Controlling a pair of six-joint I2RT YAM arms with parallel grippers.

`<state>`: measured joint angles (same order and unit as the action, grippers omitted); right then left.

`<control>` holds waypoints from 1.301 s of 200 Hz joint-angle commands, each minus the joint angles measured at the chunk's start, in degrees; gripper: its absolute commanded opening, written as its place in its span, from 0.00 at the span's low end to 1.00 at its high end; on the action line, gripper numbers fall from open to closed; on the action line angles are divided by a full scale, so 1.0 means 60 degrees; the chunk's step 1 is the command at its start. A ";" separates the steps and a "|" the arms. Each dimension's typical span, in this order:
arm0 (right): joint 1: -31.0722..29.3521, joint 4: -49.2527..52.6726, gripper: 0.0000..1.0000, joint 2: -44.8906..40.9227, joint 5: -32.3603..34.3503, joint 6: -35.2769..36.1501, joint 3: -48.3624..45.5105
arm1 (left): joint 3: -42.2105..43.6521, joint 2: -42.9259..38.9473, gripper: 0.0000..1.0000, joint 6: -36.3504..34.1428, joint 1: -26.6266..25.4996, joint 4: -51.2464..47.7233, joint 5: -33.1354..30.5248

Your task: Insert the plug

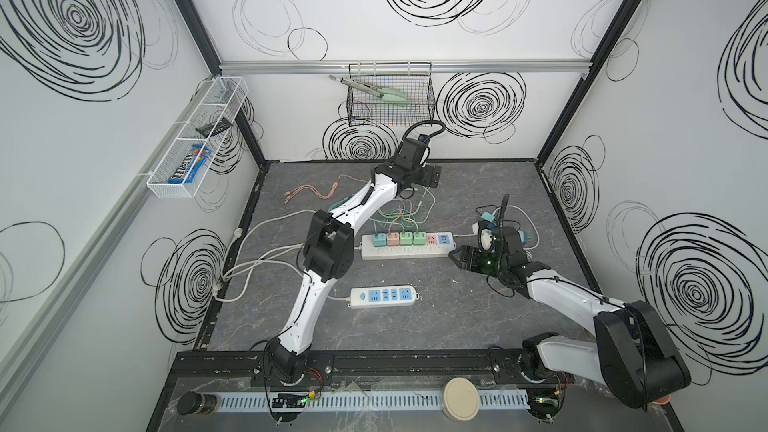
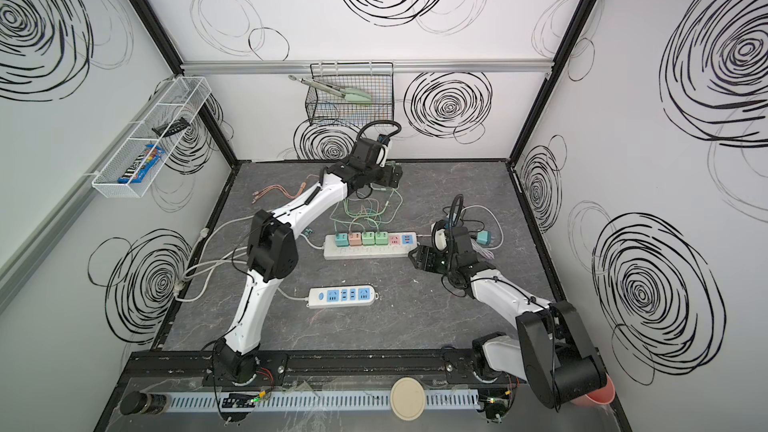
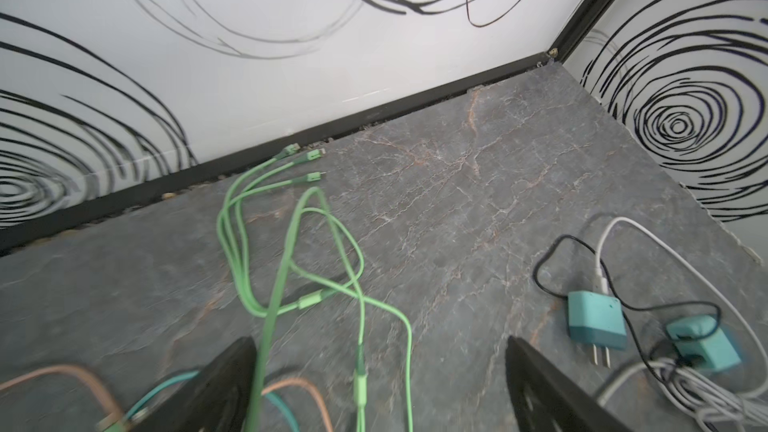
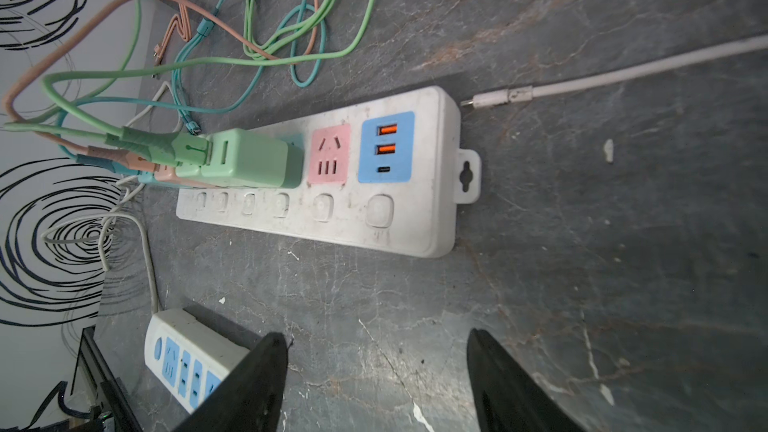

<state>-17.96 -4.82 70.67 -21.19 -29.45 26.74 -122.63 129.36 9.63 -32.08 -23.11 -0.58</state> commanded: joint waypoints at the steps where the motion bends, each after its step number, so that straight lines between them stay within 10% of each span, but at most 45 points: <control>1: -0.0044 0.0173 0.75 -0.0002 0.0315 0.0148 0.0373 | 0.1234 -0.1853 0.96 -0.0389 0.0259 0.0098 -0.0638; 87: -0.0050 -0.0324 0.75 0.0273 0.0044 0.0194 0.0098 | 1.0110 -0.9372 1.00 0.2180 0.0932 0.1507 -0.2047; 127: -0.0109 -0.0517 0.59 0.0545 -0.0059 0.0236 -0.0027 | 1.4336 -1.2085 0.63 0.4101 0.1707 0.1904 -0.0126; 174: -0.0372 -0.1200 0.33 0.0856 -0.0140 0.0104 -0.0375 | 1.6188 -1.1062 0.22 0.5220 0.1994 0.4335 0.2656; 260: -0.0535 -0.2404 0.15 0.2602 0.0111 -0.0427 -0.0134 | 1.6082 -0.8014 0.18 0.5035 0.1967 0.6155 0.2937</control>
<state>-20.84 -15.38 83.61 -21.67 -30.35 24.71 -25.17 77.56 40.93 -21.08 8.51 16.51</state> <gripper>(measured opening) 0.153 0.179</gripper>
